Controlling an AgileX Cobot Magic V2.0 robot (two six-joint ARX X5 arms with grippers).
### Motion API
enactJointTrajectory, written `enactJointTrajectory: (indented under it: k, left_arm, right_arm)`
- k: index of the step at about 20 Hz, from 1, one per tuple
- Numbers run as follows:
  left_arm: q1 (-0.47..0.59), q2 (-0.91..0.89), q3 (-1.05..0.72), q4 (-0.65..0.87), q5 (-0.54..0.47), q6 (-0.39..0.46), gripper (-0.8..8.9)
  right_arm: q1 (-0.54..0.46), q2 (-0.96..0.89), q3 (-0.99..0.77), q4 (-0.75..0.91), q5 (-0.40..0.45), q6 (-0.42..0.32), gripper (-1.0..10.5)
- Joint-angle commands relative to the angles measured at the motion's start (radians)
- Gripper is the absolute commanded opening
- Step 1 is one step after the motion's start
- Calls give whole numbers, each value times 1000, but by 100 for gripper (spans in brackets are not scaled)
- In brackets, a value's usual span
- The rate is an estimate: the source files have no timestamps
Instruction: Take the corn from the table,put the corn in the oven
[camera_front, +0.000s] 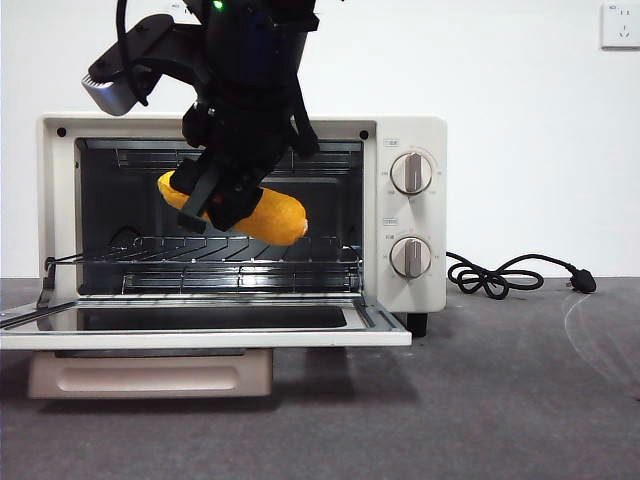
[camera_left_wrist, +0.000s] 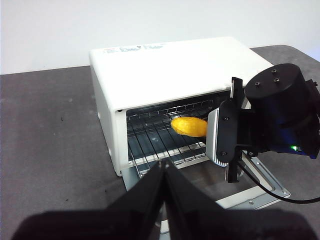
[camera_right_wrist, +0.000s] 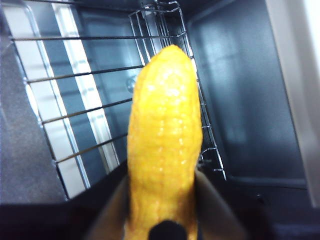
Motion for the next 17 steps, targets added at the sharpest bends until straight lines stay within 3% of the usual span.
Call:
enactJointTrajectory:
  k: [1,5,17]
  left_arm:
    - [-2,-4,-2,5,-4,-10,-6]
    - [-2,-4,-2,5,-4,-11,-6]
    - [-2,-4,-2,4,-3,-18,-6]
  right_arm:
    - [-1,15,1,7,-3,1,254]
    - [-1,15,1,6,-2,2,445]
    - [0,15,1,6,37,17,447]
